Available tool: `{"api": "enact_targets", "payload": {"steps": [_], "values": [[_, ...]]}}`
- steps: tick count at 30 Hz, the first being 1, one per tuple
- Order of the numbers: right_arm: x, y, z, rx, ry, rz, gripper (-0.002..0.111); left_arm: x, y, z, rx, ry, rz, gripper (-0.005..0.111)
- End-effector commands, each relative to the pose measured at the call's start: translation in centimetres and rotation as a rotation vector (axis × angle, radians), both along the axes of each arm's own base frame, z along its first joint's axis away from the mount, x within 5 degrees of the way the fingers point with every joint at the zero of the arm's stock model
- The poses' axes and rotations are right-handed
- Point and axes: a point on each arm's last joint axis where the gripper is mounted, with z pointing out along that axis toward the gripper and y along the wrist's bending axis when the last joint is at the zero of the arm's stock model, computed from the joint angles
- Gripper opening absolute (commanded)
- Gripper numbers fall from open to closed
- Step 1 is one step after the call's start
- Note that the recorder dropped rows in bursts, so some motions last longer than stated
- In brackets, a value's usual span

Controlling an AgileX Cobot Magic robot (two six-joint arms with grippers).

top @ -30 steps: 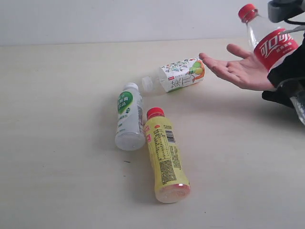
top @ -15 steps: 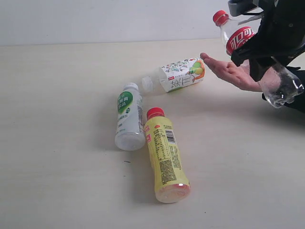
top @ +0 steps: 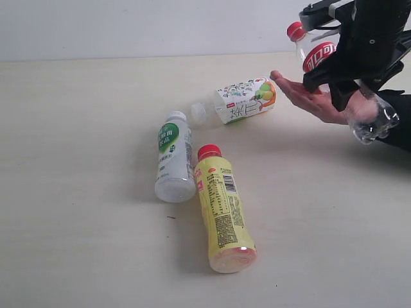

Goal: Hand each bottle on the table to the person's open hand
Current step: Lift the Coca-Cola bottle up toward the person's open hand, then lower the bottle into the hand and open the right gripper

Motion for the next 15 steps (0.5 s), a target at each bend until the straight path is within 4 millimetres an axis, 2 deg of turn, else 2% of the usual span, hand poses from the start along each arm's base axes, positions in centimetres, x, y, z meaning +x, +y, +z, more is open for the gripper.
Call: {"api": "enact_targets", "payload": {"steps": [1,6,8,9,10,12,13,15], "values": [[0.57,-0.10,-0.35,-0.002,-0.010,-0.016,0.000,-0.05,-0.01,0.06,-0.008,-0.010,0.001,0.007],[0.70,-0.05,-0.34,0.006,-0.026,-0.022,0.000,-0.05,-0.01,0.06,-0.008,-0.010,0.001,0.007],[0.70,-0.05,-0.34,0.006,-0.026,-0.022,0.005,-0.05,-0.01,0.06,-0.008,-0.010,0.001,0.007],[0.70,-0.05,-0.34,0.006,-0.026,-0.022,0.013,-0.05,-0.01,0.06,-0.008,-0.010,0.001,0.007],[0.70,-0.05,-0.34,0.005,-0.026,-0.020,0.016,-0.05,-0.01,0.06,-0.008,-0.010,0.001,0.007],[0.70,-0.05,-0.34,0.005,-0.026,-0.020,0.032,-0.05,-0.01,0.06,-0.008,-0.010,0.001,0.007],[0.68,0.05,-0.34,0.005,-0.026,-0.017,0.043,-0.05,-0.01,0.06,-0.008,-0.010,0.001,0.007],[0.68,0.05,-0.34,0.005,-0.026,-0.017,0.055,-0.05,-0.01,0.06,-0.008,-0.010,0.001,0.007]]}}
